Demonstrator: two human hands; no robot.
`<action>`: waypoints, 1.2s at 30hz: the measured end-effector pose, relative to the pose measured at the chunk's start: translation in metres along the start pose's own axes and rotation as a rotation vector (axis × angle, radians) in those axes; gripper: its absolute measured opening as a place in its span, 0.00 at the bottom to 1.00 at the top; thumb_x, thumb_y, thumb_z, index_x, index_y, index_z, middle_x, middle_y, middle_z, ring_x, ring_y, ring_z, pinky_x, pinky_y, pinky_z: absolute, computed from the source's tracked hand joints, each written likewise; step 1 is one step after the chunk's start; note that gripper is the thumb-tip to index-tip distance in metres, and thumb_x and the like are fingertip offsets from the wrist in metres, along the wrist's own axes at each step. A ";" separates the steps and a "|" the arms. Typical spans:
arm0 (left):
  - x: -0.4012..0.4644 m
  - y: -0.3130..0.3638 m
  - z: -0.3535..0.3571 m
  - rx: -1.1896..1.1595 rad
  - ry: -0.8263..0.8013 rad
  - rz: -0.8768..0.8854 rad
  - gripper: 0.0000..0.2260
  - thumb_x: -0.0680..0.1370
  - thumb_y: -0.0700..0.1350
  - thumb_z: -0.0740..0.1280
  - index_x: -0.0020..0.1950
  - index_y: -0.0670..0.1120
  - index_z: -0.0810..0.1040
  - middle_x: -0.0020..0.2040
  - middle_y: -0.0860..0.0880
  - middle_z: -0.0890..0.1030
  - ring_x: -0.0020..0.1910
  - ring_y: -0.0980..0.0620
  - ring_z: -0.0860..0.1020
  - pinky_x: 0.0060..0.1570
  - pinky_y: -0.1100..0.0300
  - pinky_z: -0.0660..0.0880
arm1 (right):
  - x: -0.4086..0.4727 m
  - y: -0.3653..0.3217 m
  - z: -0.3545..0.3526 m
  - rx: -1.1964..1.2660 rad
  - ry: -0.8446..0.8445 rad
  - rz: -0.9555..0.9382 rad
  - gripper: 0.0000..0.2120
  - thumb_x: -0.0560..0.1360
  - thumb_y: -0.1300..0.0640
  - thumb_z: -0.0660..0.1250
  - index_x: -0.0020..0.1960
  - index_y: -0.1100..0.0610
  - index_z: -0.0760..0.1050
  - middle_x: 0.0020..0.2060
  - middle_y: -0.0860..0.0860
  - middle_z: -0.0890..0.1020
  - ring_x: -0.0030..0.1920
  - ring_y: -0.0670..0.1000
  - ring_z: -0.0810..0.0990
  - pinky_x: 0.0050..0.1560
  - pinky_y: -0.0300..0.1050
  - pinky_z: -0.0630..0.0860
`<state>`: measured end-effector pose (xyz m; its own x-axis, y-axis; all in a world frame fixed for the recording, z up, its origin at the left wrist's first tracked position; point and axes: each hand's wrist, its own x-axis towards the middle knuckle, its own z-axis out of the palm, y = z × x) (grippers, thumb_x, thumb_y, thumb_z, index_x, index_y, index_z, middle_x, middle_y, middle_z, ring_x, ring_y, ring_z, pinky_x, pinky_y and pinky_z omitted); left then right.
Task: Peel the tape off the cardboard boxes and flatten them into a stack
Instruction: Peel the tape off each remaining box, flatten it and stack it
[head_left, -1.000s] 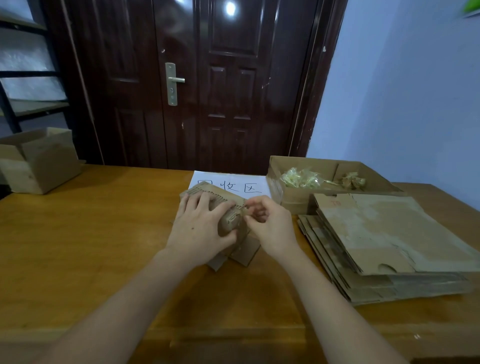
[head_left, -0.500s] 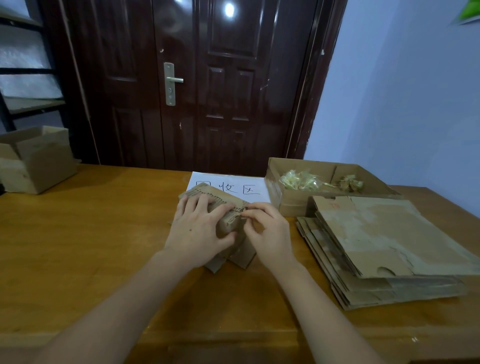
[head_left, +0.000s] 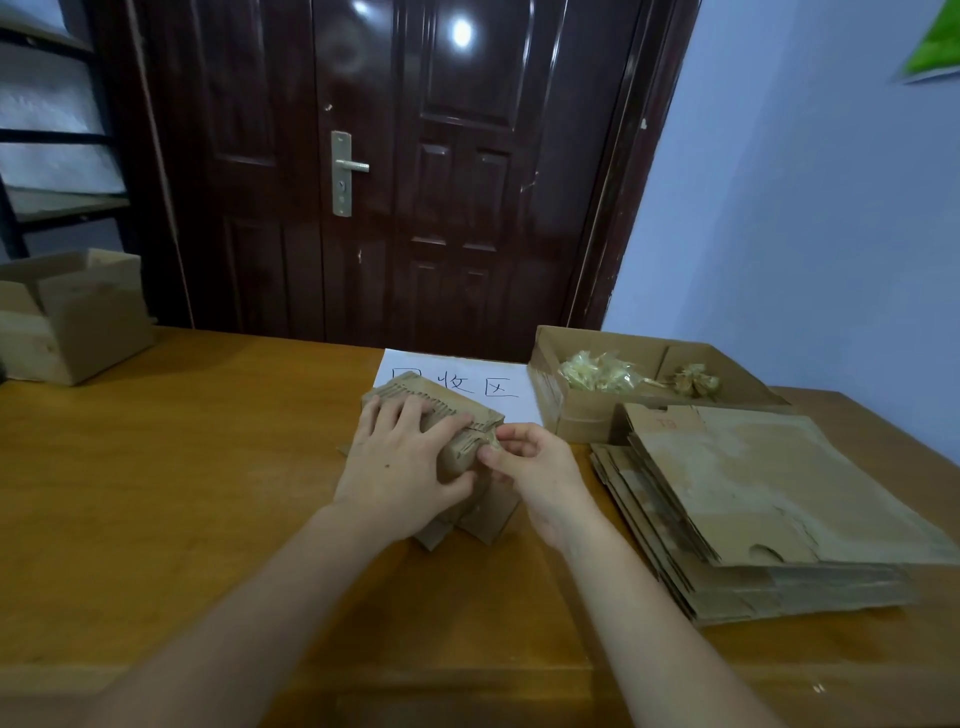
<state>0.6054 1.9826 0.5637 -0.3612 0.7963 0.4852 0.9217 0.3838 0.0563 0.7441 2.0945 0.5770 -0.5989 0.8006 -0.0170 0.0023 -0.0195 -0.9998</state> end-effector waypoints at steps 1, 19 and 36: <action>0.001 0.000 -0.001 0.013 0.003 0.003 0.31 0.74 0.72 0.58 0.72 0.60 0.75 0.63 0.47 0.76 0.65 0.43 0.72 0.72 0.40 0.64 | 0.000 -0.002 0.001 -0.025 0.015 -0.002 0.13 0.74 0.66 0.75 0.58 0.61 0.78 0.53 0.59 0.84 0.54 0.58 0.84 0.54 0.49 0.83; 0.007 0.002 -0.010 0.184 -0.121 0.050 0.30 0.79 0.72 0.51 0.80 0.64 0.59 0.73 0.45 0.69 0.73 0.43 0.65 0.75 0.41 0.59 | -0.011 0.012 0.012 -1.009 0.221 -0.610 0.02 0.76 0.59 0.70 0.47 0.53 0.81 0.41 0.43 0.74 0.43 0.45 0.74 0.40 0.31 0.65; 0.019 0.008 -0.006 0.205 -0.076 0.045 0.45 0.67 0.83 0.39 0.73 0.63 0.69 0.67 0.48 0.72 0.69 0.45 0.67 0.68 0.44 0.65 | 0.058 -0.047 -0.064 -0.905 0.416 -0.499 0.08 0.75 0.66 0.72 0.50 0.55 0.86 0.48 0.49 0.82 0.41 0.41 0.75 0.44 0.29 0.71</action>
<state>0.6064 1.9979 0.5788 -0.3375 0.8446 0.4156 0.8919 0.4281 -0.1457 0.7605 2.1805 0.6226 -0.3809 0.7384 0.5565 0.5209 0.6686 -0.5306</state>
